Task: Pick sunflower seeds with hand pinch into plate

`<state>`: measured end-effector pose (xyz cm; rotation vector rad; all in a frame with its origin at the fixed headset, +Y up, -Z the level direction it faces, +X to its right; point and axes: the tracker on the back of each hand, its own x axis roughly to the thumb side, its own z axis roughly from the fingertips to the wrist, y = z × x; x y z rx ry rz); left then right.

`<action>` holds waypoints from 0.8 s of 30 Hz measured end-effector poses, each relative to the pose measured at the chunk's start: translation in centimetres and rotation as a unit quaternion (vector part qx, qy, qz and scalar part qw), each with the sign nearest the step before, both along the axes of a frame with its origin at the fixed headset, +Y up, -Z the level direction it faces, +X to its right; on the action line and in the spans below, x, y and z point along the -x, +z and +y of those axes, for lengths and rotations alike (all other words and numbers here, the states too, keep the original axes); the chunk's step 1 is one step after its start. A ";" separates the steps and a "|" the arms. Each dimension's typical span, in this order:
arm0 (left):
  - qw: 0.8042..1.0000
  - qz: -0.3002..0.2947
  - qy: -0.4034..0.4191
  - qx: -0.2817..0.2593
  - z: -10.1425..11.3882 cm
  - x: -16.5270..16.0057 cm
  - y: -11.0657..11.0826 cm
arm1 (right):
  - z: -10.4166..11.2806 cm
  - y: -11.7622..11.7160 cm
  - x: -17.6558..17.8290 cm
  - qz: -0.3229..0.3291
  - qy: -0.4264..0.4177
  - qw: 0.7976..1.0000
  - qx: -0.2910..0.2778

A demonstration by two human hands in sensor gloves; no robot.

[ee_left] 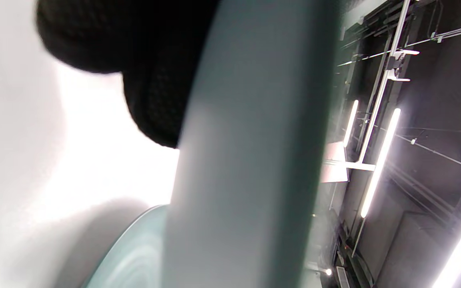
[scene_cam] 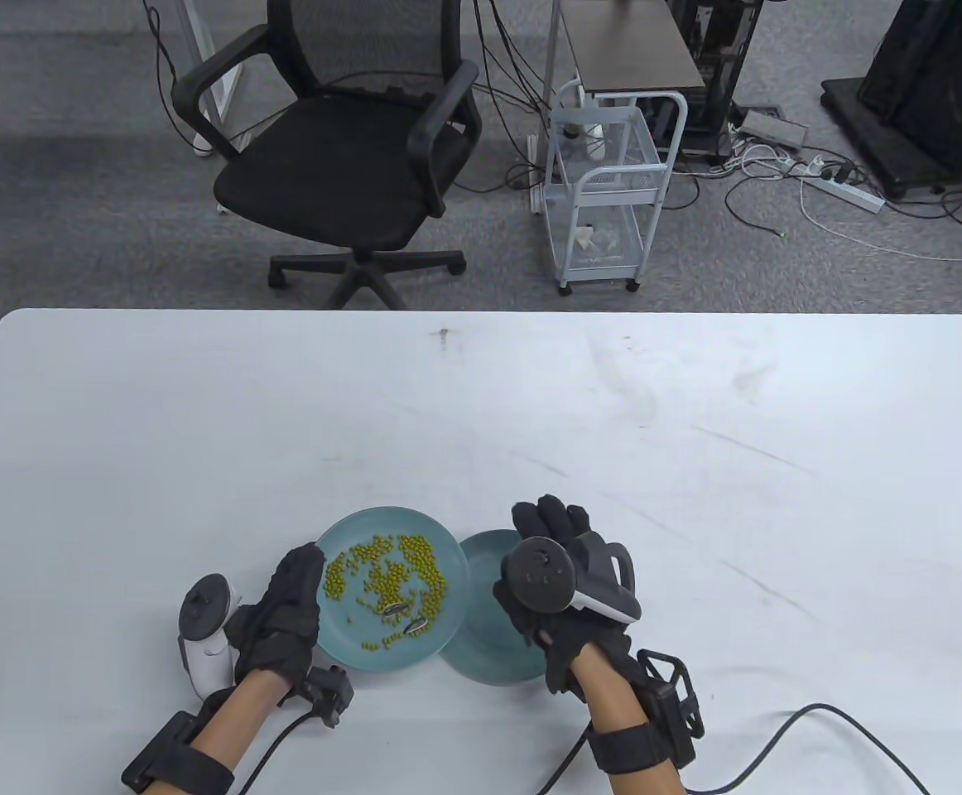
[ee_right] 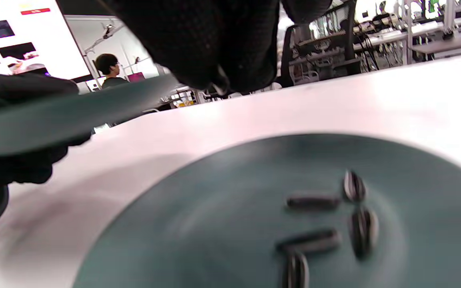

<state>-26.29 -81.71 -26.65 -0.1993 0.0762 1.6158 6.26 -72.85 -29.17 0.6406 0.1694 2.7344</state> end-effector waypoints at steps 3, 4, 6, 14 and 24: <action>1.000 -0.004 0.006 -0.009 0.4 -0.1 0.1 | -1.5 -0.3 0.3 -0.002 0.007 1.000 0.023; 1.000 -0.006 0.007 -0.010 0.4 -0.1 0.1 | -1.9 -0.4 0.4 -0.002 0.019 1.000 0.024; 1.000 -0.007 0.008 -0.009 0.4 -0.1 0.1 | -2.3 -0.4 0.5 -0.001 0.033 0.999 0.030; 1.000 -0.009 0.013 -0.001 0.2 -0.3 0.2 | -3.3 -0.6 0.6 0.001 0.036 0.998 0.049; 1.000 -0.007 0.014 0.000 0.2 -0.3 0.1 | -3.1 -0.5 0.7 -0.001 0.028 0.999 0.043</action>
